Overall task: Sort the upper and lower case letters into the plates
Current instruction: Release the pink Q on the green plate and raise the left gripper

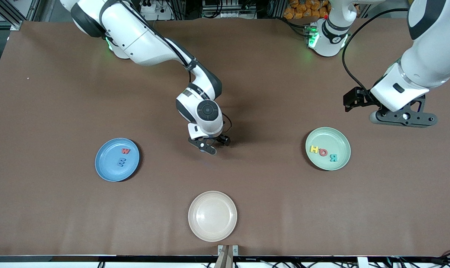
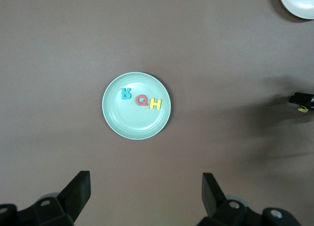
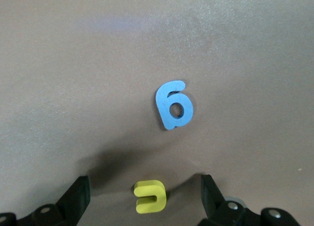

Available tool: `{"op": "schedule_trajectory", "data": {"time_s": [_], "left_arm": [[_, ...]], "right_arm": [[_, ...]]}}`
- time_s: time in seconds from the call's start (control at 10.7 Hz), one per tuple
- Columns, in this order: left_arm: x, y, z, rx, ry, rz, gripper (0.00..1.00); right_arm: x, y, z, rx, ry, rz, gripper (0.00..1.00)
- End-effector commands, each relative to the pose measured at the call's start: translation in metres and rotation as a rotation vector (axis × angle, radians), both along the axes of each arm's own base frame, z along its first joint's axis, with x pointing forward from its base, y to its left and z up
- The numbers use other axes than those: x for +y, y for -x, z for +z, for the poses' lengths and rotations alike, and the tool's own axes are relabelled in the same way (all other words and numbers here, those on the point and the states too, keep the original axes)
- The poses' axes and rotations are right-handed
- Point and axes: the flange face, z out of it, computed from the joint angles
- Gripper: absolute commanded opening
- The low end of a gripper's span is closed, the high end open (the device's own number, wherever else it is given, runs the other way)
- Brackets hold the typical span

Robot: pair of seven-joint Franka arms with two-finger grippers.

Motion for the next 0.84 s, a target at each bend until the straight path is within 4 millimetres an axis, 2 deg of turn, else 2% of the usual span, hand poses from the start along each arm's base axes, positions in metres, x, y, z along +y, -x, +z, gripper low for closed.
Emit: {"op": "schedule_trajectory", "data": {"time_s": [0.0, 0.09, 0.28, 0.75], "left_arm": [[0.013, 0.007, 0.006, 0.022, 0.012, 0.003, 1.0], [0.018, 0.006, 0.007, 0.02, 0.004, 0.011, 1.0], [0.049, 0.004, 0.005, 0.029, 0.0, 0.06, 1.0], [0.07, 0.019, 0.002, 0.073, -0.007, 0.103, 1.0]], "right_arm": [[0.0, 0.003, -0.001, -0.018, 0.008, -0.009, 1.0], [-0.001, 0.003, -0.001, -0.016, 0.011, -0.008, 1.0], [-0.001, 0.004, -0.001, -0.013, 0.014, -0.006, 1.0], [0.001, 0.004, 0.003, -0.015, 0.011, -0.001, 1.0]]}}
